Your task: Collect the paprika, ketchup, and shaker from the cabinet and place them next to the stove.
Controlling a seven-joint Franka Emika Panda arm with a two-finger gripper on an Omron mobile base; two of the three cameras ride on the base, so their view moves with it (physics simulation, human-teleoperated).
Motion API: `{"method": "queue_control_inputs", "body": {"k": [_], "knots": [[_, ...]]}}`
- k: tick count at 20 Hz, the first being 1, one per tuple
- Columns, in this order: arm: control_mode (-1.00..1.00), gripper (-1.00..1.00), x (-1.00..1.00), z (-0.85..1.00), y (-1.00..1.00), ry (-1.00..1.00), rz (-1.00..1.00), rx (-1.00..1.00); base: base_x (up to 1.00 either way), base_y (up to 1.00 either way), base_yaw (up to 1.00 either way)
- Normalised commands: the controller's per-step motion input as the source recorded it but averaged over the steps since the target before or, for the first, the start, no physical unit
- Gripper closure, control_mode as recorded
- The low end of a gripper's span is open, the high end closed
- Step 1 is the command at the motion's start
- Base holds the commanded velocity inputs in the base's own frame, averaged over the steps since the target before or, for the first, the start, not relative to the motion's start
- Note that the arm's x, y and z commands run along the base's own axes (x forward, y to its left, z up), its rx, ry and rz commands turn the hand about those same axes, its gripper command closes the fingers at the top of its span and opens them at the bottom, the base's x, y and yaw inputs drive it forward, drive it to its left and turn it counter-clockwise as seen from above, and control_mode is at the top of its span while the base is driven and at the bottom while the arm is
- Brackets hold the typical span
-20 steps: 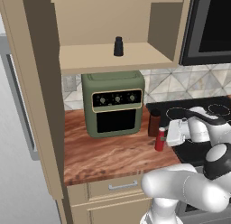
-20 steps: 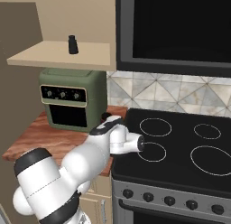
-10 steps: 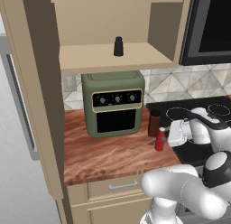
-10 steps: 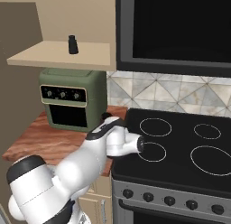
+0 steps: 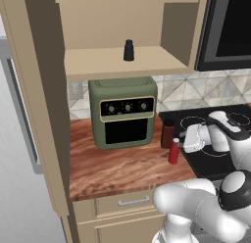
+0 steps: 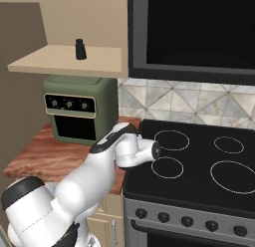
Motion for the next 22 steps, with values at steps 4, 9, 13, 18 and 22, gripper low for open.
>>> {"method": "queue_control_inputs", "body": {"k": [4, 9, 13, 18, 22], "knots": [[-1.0, -1.0, -0.15, 0.48, -0.02, -0.07, -0.01, -0.02, 0.0, 0.0, 0.0], [-1.0, -1.0, -0.22, 0.63, 0.02, -0.09, -0.05, -0.05, 0.0, 0.0, 0.0], [-1.0, -1.0, -0.05, 0.75, 0.35, -0.08, -0.12, -0.06, 0.0, 0.0, 0.0], [-1.0, -1.0, 0.0, 0.69, 0.64, -0.05, -0.18, -0.05, 0.0, 0.0, 0.0], [-1.0, -1.0, 0.0, 0.59, 0.76, 0.0, -0.24, -0.01, 0.0, 0.0, 0.0]]}}
